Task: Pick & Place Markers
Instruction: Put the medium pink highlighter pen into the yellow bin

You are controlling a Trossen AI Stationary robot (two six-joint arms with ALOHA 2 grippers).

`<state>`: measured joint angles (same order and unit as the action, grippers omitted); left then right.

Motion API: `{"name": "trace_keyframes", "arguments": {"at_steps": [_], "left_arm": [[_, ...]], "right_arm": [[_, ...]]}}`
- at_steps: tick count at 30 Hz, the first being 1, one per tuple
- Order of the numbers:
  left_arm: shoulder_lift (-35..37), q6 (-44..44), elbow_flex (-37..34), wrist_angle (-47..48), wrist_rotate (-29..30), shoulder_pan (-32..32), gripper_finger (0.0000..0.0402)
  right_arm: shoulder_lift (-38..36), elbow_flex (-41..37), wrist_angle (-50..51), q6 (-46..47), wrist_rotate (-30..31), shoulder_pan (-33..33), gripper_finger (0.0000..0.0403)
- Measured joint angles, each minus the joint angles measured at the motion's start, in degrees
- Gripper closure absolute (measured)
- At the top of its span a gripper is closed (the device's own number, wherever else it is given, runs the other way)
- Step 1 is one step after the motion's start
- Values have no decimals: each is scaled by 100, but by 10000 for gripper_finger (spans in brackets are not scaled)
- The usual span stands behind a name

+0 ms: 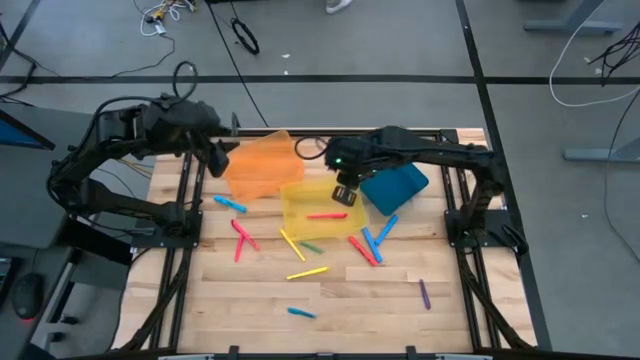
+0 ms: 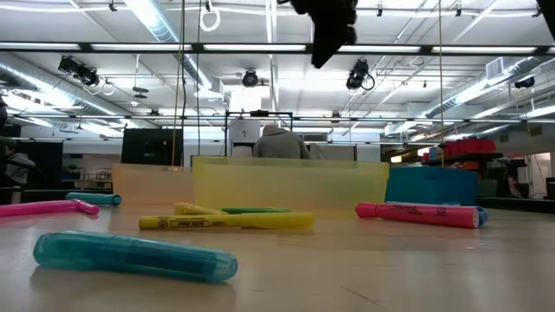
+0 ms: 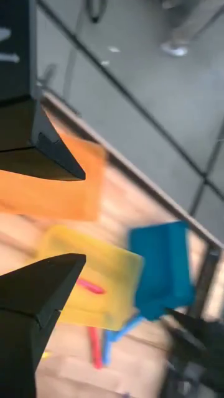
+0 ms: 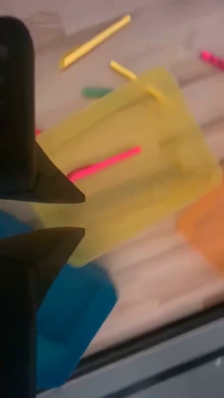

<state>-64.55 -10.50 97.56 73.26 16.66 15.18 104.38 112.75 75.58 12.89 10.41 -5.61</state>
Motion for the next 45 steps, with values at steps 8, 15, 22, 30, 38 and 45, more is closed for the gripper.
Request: {"name": "trace_keyframes", "arguments": {"at_steps": [8,15,22,30,38,45], "left_arm": [[2,-1762,0,1558,-194,0,193],[-265,-2042,-74,1681,-907,-24,193],[-1054,-2404,-74,1673,-1556,-559,205],[-1452,-3558,-132,1663,-1288,-1090,233],[-1058,-6676,-1126,1676,-548,-2559,259],[-1064,-9915,-1796,1658,-767,-3374,263]], "right_arm": [[-335,0,910,792,554,-1,346],[-359,-7,1110,917,547,0,346],[-451,-7,1422,1199,562,79,346],[-531,-7,1444,1317,977,495,346],[-531,-7,1444,878,1119,658,347],[-531,-7,1328,498,1122,656,347]]}}
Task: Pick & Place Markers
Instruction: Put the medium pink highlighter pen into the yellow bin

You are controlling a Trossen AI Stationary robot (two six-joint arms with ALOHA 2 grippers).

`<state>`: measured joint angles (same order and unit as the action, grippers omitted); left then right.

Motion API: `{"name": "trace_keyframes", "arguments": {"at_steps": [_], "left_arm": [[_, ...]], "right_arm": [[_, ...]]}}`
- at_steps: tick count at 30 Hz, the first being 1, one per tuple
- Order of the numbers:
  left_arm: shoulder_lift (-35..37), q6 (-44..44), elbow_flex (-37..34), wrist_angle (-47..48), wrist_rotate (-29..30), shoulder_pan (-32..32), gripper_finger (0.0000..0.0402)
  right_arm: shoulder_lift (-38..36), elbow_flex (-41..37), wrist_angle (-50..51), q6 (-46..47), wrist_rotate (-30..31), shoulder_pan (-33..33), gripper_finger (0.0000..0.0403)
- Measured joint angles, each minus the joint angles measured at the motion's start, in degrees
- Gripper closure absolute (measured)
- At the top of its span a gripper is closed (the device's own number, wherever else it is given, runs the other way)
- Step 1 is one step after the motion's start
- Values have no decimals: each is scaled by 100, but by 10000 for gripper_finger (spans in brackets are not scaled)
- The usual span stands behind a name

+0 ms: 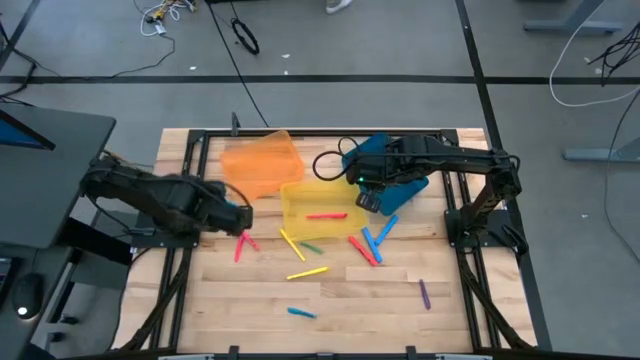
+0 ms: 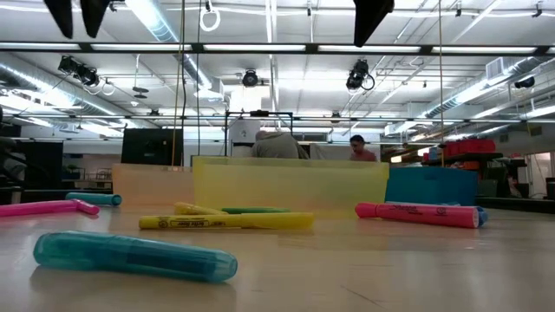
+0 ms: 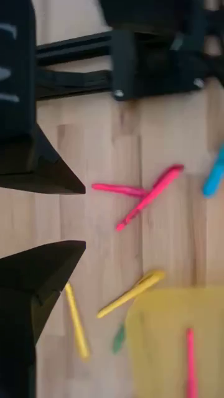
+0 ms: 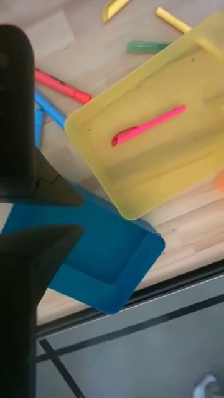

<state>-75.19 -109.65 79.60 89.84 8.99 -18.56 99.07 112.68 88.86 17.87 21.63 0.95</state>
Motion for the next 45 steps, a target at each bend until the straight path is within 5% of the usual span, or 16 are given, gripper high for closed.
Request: {"name": "trace_keyframes", "arguments": {"at_steps": [20,45], "left_arm": [[-134,-1729,-1844,-1262,264,-186,136],[-135,-821,-4528,-4467,616,1011,161]], "right_arm": [[0,0,-145,-387,-20,2,347],[4,0,-694,-230,-474,2,347]]}}
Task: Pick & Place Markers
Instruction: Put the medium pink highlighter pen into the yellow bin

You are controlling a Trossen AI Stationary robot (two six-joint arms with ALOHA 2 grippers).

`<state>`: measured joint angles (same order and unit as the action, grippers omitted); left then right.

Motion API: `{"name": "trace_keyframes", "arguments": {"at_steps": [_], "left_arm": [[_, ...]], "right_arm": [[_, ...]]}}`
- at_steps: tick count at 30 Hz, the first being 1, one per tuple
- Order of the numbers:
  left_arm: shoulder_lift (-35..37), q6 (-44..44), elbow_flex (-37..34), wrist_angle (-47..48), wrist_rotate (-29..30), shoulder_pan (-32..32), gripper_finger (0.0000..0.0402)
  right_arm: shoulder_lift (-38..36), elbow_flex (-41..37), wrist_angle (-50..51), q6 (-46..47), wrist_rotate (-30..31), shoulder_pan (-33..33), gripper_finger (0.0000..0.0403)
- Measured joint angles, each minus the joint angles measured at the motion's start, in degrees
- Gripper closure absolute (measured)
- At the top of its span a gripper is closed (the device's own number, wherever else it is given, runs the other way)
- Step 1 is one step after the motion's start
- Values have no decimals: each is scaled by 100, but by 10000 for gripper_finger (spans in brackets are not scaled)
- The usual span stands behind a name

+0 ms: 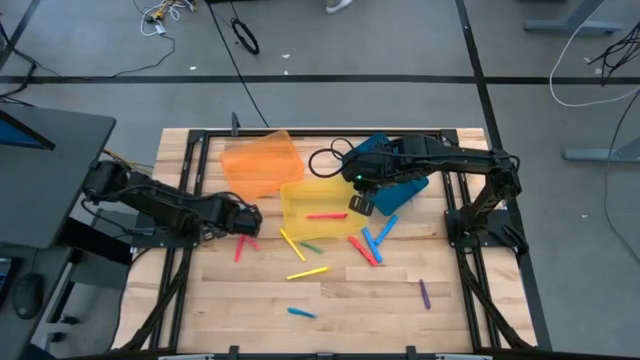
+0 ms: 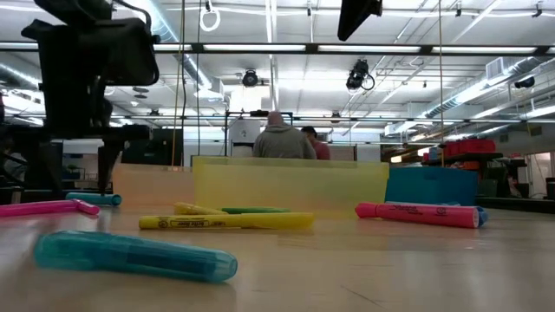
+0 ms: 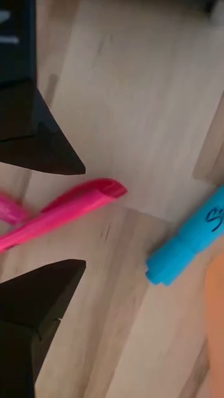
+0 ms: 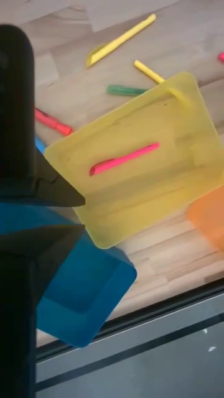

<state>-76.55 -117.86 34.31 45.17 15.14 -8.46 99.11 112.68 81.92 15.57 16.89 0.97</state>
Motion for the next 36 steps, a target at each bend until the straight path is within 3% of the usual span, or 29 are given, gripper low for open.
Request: {"name": "trace_keyframes", "arguments": {"at_steps": [15,36], "left_arm": [[-564,382,-75,-221,-307,130,161],[-597,450,-93,-221,-274,128,180]], "right_arm": [[0,0,-74,22,0,0,347],[0,0,-80,0,-3,0,347]]}}
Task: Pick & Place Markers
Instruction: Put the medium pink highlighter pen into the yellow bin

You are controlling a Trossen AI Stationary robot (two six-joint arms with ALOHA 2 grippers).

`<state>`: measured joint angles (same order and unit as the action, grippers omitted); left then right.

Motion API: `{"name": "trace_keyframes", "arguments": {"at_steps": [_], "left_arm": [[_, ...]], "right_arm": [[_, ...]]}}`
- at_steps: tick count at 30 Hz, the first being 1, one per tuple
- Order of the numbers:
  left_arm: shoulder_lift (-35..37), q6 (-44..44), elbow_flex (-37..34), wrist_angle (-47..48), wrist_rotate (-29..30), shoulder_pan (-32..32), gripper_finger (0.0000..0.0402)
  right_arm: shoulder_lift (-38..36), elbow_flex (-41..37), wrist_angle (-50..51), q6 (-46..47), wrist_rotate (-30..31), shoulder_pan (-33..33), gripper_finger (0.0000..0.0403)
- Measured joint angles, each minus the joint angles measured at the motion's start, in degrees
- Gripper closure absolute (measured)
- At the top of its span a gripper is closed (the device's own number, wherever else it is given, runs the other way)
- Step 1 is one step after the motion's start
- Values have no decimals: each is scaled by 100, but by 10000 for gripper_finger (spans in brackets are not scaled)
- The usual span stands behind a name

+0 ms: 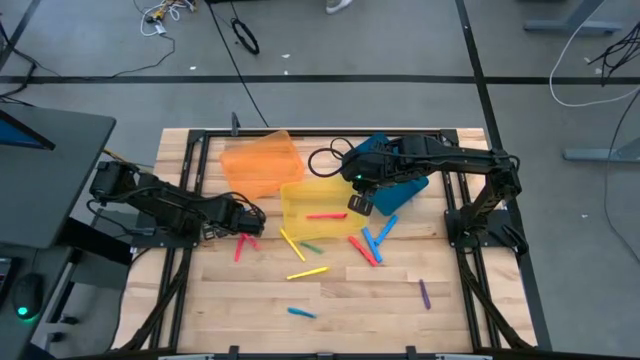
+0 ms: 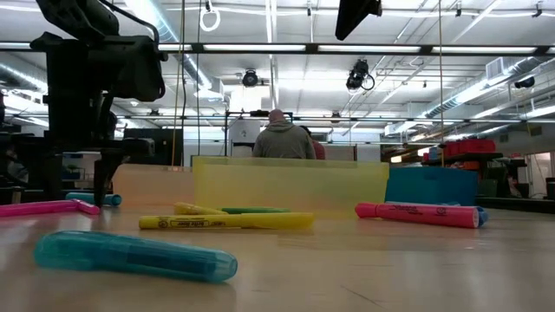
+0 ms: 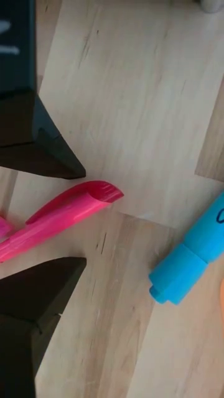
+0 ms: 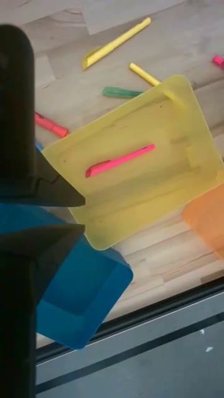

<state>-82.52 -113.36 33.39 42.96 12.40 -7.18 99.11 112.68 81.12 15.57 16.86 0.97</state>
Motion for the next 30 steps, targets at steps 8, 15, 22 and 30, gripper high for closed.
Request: {"name": "trace_keyframes", "arguments": {"at_steps": [8,15,22,30], "left_arm": [[-5,9,-4,-14,3,0,213],[11,26,0,-53,68,-1,248],[11,104,4,-109,179,-11,281],[53,391,4,-228,328,-11,312]], "right_arm": [[0,0,-7,-2,0,0,347],[0,0,-11,-2,0,0,347],[0,0,-17,-2,0,0,347],[0,0,-22,4,0,0,347]]}}
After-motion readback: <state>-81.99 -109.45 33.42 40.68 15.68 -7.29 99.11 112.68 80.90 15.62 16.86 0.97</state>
